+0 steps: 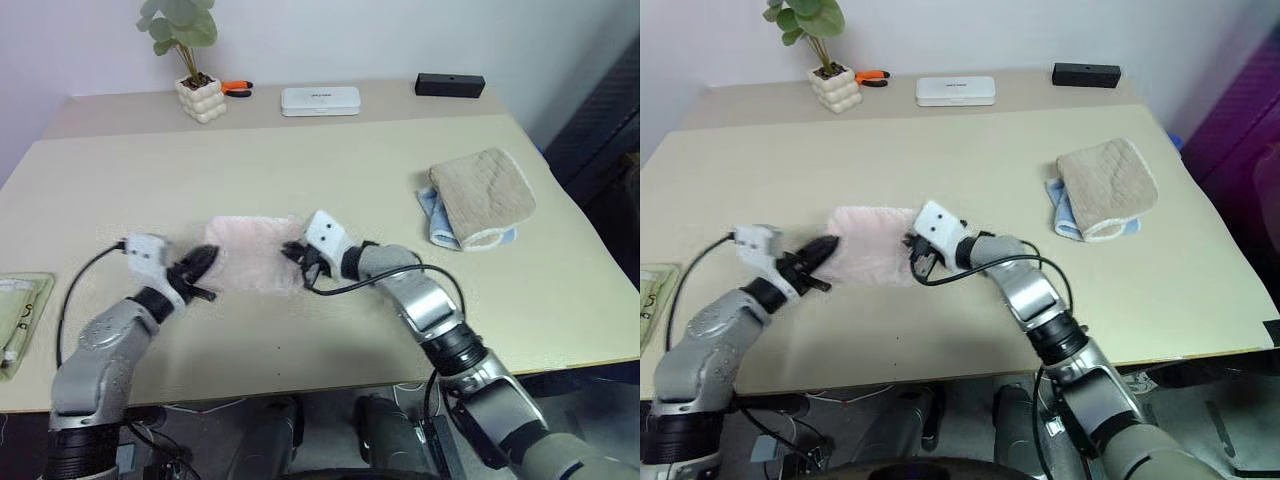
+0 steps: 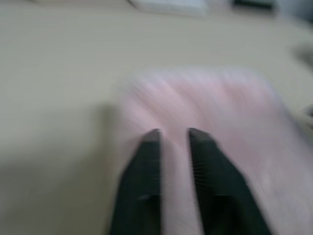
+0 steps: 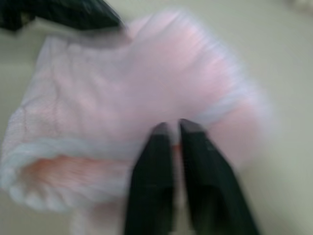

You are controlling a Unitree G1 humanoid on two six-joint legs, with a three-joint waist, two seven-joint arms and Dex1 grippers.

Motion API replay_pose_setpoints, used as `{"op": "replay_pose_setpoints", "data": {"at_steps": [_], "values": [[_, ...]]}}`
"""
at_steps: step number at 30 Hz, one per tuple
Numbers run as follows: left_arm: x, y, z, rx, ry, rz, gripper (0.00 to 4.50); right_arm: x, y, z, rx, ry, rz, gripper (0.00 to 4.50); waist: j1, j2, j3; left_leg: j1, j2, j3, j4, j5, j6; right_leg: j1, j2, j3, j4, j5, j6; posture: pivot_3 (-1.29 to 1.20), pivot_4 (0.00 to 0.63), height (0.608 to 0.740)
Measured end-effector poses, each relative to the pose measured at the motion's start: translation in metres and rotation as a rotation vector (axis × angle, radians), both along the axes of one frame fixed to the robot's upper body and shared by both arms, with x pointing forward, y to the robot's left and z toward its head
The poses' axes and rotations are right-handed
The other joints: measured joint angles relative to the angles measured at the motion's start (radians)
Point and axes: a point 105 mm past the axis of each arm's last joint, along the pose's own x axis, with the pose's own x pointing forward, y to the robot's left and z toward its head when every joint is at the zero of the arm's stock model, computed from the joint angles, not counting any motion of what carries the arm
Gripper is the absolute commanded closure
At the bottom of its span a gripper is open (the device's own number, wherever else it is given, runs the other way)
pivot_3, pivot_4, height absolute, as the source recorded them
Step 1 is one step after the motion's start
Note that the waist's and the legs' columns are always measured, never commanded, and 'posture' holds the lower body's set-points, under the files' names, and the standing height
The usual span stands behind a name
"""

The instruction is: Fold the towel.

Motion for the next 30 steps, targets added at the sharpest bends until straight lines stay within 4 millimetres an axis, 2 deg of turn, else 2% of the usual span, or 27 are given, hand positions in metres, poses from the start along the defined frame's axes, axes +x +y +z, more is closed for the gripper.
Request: {"op": "replay_pose_setpoints", "data": {"at_steps": [2,4,5,11,15,17,19,25,30], "values": [[-0.005,0.015,0.003,-0.052,0.02,0.062,1.24,-0.007,-0.009,0.009,-0.013,-0.04,0.046,1.58,-0.001,0.0,0.0,0.0,0.0,0.0,0.0,0.0,0.0,0.0,0.0,0.0,0.0,0.0,0.0,0.0,0.15,0.74],[-0.01,0.017,-0.009,-0.093,0.098,0.066,0.2,-0.016,-0.013,0.012,-0.029,-0.059,0.098,0.54,-0.001,0.0,0.0,0.0,0.0,0.0,0.0,0.0,0.0,0.0,0.0,0.0,0.0,0.0,0.0,0.0,0.15,0.74],[-0.012,0.015,-0.018,-0.122,0.147,0.052,0.0,-0.021,-0.013,0.012,-0.036,-0.06,0.127,0.06,-0.001,0.0,0.0,0.0,0.0,0.0,0.0,0.0,0.0,0.0,0.0,0.0,0.0,0.0,0.0,0.0,0.15,0.74],[-0.008,-0.009,-0.039,-0.313,0.299,-0.035,0.0,-0.042,-0.004,0.011,-0.049,-0.077,0.244,0.06,0.002,-0.001,0.0,0.0,0.0,0.0,0.002,0.0,0.0,0.002,0.0,-0.001,0.0,0.0,0.0,0.0,0.15,0.74],[-0.001,-0.025,-0.043,-0.379,0.349,-0.072,0.0,-0.043,-0.004,0.011,-0.046,-0.087,0.245,0.06,0.003,-0.001,-0.001,0.0,0.0,0.0,0.002,0.0,0.0,0.002,0.0,-0.001,0.0,0.0,0.0,0.0,0.15,0.74],[-0.001,-0.032,-0.044,-0.412,0.359,-0.088,0.51,-0.043,-0.004,0.011,-0.043,-0.094,0.241,0.0,0.003,-0.001,-0.001,0.0,0.0,0.0,0.002,0.0,0.0,0.002,0.0,-0.001,0.0,0.0,0.0,0.0,0.15,0.74],[-0.002,-0.038,-0.047,-0.43,0.376,-0.105,1.26,-0.042,-0.004,0.012,-0.041,-0.102,0.237,0.0,0.004,-0.001,-0.001,0.0,0.0,0.0,0.002,0.0,0.0,0.002,0.0,-0.001,0.0,0.0,0.0,0.0,0.15,0.74],[-0.006,-0.057,-0.057,-0.448,0.434,-0.169,4.39,-0.04,-0.004,0.012,-0.049,-0.116,0.221,0.0,0.004,-0.001,-0.001,0.0,0.0,0.0,0.002,0.0,0.0,0.002,0.0,0.0,0.0,0.0,0.0,0.0,0.15,0.74],[-0.003,-0.055,-0.053,-0.477,0.397,-0.145,4.45,-0.041,-0.003,0.013,-0.043,-0.123,0.227,0.0,0.004,-0.001,-0.001,0.0,0.0,0.0,0.002,0.0,0.0,0.002,0.0,0.0,-0.001,0.0,0.0,0.0,0.15,0.74]]}}
